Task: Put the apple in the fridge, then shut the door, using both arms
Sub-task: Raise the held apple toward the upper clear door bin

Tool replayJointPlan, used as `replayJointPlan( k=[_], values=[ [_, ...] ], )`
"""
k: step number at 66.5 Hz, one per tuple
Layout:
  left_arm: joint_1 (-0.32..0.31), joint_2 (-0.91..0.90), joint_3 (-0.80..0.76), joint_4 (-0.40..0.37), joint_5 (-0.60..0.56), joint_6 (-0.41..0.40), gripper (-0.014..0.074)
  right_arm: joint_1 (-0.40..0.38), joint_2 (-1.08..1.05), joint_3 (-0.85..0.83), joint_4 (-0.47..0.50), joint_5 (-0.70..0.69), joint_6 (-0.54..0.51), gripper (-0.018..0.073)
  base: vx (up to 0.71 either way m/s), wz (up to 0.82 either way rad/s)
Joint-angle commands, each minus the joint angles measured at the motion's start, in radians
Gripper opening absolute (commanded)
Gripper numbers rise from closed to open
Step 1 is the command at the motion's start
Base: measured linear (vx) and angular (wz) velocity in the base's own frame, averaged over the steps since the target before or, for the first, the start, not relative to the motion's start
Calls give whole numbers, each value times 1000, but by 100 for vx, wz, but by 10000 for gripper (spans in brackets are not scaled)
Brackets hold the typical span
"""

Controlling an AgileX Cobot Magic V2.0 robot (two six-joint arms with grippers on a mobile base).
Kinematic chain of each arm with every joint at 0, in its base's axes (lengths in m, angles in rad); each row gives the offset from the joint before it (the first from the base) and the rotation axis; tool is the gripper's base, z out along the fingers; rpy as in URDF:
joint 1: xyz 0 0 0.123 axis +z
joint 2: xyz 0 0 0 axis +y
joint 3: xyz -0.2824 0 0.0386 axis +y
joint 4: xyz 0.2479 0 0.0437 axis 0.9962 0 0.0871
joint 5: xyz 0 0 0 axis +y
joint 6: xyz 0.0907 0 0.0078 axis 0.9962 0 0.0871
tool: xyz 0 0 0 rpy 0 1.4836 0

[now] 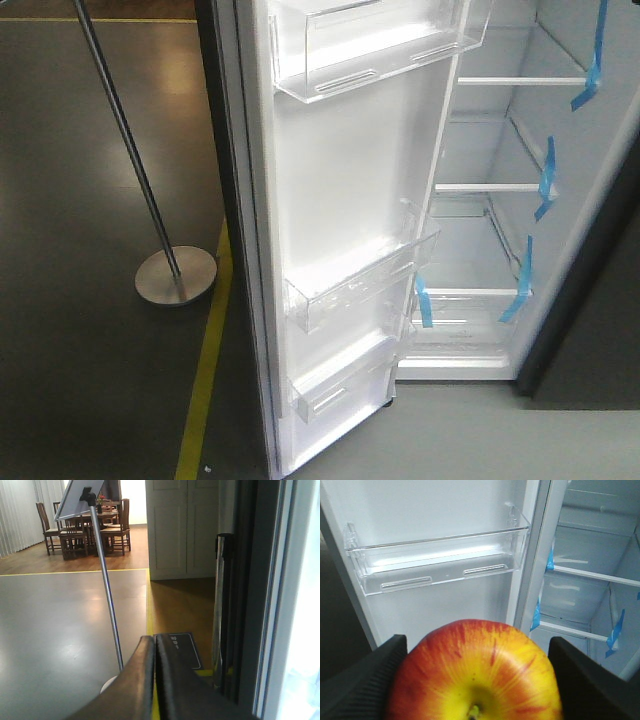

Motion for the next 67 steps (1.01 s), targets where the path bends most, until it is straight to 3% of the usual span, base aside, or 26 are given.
replayJointPlan(
  k=[1,67],
  values=[
    [0,-6,15,-2,-64,-1,-8,-4,-17,-30,18,-79,-9,150,10,-2],
    [0,-6,15,-2,-64,-1,-8,-4,-17,-30,18,-79,-9,150,8,-2]
  ],
)
